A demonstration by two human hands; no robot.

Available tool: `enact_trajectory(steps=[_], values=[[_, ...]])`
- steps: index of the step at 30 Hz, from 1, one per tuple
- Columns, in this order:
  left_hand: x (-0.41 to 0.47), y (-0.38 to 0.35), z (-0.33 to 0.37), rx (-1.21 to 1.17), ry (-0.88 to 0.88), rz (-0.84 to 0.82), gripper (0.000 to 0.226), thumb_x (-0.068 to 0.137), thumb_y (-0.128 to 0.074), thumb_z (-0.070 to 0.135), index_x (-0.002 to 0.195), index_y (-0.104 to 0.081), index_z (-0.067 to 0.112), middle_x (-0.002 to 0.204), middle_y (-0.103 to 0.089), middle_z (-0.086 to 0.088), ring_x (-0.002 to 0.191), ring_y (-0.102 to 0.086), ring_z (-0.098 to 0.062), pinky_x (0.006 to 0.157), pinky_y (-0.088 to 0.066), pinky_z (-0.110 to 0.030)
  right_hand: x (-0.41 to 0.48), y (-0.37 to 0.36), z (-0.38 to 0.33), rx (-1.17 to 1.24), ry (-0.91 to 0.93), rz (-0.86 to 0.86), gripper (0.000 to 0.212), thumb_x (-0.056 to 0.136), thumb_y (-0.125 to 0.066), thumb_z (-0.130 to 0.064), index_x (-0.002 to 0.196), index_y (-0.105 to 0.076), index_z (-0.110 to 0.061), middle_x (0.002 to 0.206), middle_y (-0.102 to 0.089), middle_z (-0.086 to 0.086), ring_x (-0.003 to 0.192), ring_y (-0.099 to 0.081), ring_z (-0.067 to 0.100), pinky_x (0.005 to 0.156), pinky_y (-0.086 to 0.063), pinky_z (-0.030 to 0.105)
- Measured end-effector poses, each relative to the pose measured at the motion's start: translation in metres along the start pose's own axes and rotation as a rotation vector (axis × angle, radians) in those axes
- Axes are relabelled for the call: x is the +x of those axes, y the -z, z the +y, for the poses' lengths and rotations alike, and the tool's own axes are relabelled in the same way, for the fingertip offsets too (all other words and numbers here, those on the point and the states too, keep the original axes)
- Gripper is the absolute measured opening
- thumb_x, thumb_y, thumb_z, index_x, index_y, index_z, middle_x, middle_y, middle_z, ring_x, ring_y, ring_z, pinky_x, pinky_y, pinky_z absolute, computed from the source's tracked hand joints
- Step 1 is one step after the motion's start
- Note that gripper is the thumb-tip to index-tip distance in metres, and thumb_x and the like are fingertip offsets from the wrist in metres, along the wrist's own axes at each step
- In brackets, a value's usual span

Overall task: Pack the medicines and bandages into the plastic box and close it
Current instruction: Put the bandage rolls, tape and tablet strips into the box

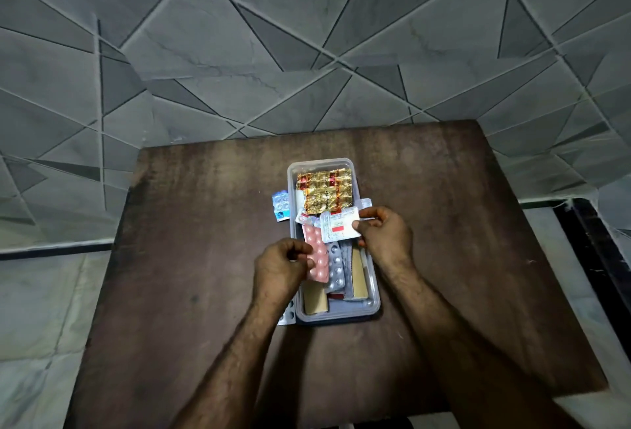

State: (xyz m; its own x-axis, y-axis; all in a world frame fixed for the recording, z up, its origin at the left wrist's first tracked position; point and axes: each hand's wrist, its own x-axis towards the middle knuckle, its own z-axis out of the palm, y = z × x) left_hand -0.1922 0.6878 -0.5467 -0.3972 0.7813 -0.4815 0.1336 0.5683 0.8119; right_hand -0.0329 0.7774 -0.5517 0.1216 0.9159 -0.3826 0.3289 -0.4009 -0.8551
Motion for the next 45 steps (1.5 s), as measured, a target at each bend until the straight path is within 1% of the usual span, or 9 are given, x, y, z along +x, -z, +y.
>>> enact_trajectory(steps=[3, 6, 10, 15, 20, 27, 34, 39, 45], values=[[-0.002, -0.004, -0.003, 0.105, -0.037, 0.055, 0.021, 0.074, -0.075, 0.007, 0.074, -0.071, 0.027, 0.081, -0.077, -0.002, 0.076, -0.074, -0.019, 0.081, -0.06, -0.039, -0.005, -0.003, 0.005, -0.049, -0.008, -0.005, 0.017, 0.082, -0.07, -0.003, 0.088, -0.064, -0.019, 0.091, -0.074, 0.011, 0.077, -0.072, 0.022, 0.067, -0.062, 0.038], [-0.008, -0.007, -0.004, 0.325, -0.115, 0.122, 0.018, 0.079, -0.072, 0.017, 0.096, -0.074, 0.023, 0.096, -0.077, 0.001, 0.087, -0.071, -0.015, 0.081, -0.049, -0.018, -0.007, -0.004, 0.009, -0.11, 0.001, -0.013, 0.016, 0.082, -0.067, -0.005, 0.095, -0.068, -0.015, 0.09, -0.074, 0.007, 0.078, -0.072, 0.022, 0.074, -0.061, 0.043], [-0.016, -0.009, -0.003, 0.418, -0.19, 0.145, 0.02, 0.084, -0.067, 0.021, 0.103, -0.073, 0.022, 0.102, -0.076, -0.002, 0.088, -0.072, -0.018, 0.082, -0.052, -0.023, -0.009, -0.005, 0.012, -0.185, 0.06, -0.02, 0.019, 0.081, -0.065, -0.011, 0.099, -0.07, -0.018, 0.091, -0.075, 0.004, 0.082, -0.072, 0.02, 0.079, -0.06, 0.044], [-0.014, 0.004, -0.009, 0.326, -0.178, 0.211, 0.014, 0.084, -0.068, 0.019, 0.097, -0.074, 0.021, 0.093, -0.076, 0.005, 0.08, -0.068, -0.009, 0.072, -0.044, -0.015, -0.011, 0.006, 0.009, -0.261, 0.111, 0.033, 0.019, 0.083, -0.063, -0.01, 0.1, -0.071, -0.016, 0.091, -0.075, 0.003, 0.081, -0.071, 0.021, 0.082, -0.058, 0.038], [-0.006, 0.027, -0.03, 0.268, -0.026, 0.289, 0.018, 0.083, -0.069, 0.021, 0.101, -0.072, 0.019, 0.098, -0.075, 0.0, 0.091, -0.069, -0.019, 0.078, -0.044, -0.022, -0.003, 0.016, 0.019, -0.212, 0.037, 0.092, 0.012, 0.086, -0.065, -0.016, 0.096, -0.071, -0.018, 0.089, -0.074, 0.002, 0.079, -0.07, 0.021, 0.076, -0.06, 0.036], [-0.006, 0.024, -0.061, 0.445, 0.128, 0.15, 0.035, 0.076, -0.076, 0.035, 0.101, -0.067, 0.011, 0.102, -0.073, -0.01, 0.097, -0.066, -0.029, 0.079, -0.049, -0.032, 0.013, 0.027, 0.036, -0.371, -0.021, 0.093, 0.008, 0.085, -0.066, -0.02, 0.09, -0.069, -0.015, 0.087, -0.068, 0.002, 0.078, -0.062, 0.021, 0.072, -0.046, 0.027], [-0.008, 0.007, -0.066, 0.53, 0.136, 0.134, 0.049, 0.07, -0.075, 0.04, 0.102, -0.056, 0.008, 0.104, -0.062, -0.017, 0.094, -0.061, -0.037, 0.075, -0.049, -0.037, 0.034, 0.018, 0.033, -0.543, -0.075, 0.033, 0.03, 0.083, -0.069, -0.035, 0.093, -0.065, -0.007, 0.092, -0.066, 0.012, 0.077, -0.055, 0.025, 0.068, -0.035, 0.027], [-0.006, 0.001, -0.059, 0.502, 0.2, 0.121, 0.05, 0.074, -0.071, 0.04, 0.108, -0.051, 0.008, 0.11, -0.066, -0.018, 0.1, -0.063, -0.038, 0.074, -0.046, -0.034, 0.042, 0.008, 0.033, -0.664, -0.019, 0.047, 0.049, 0.081, -0.063, -0.049, 0.104, -0.061, -0.005, 0.114, -0.065, 0.021, 0.103, -0.063, 0.037, 0.082, -0.048, 0.037], [-0.002, 0.001, -0.057, 0.468, 0.249, 0.14, 0.048, 0.073, -0.074, 0.033, 0.108, -0.053, 0.008, 0.113, -0.063, -0.017, 0.098, -0.062, -0.035, 0.073, -0.041, -0.031, 0.05, -0.001, 0.033, -0.7, -0.061, 0.079, 0.044, 0.081, -0.065, -0.038, 0.111, -0.056, -0.007, 0.116, -0.064, 0.02, 0.104, -0.062, 0.038, 0.087, -0.051, 0.042]])
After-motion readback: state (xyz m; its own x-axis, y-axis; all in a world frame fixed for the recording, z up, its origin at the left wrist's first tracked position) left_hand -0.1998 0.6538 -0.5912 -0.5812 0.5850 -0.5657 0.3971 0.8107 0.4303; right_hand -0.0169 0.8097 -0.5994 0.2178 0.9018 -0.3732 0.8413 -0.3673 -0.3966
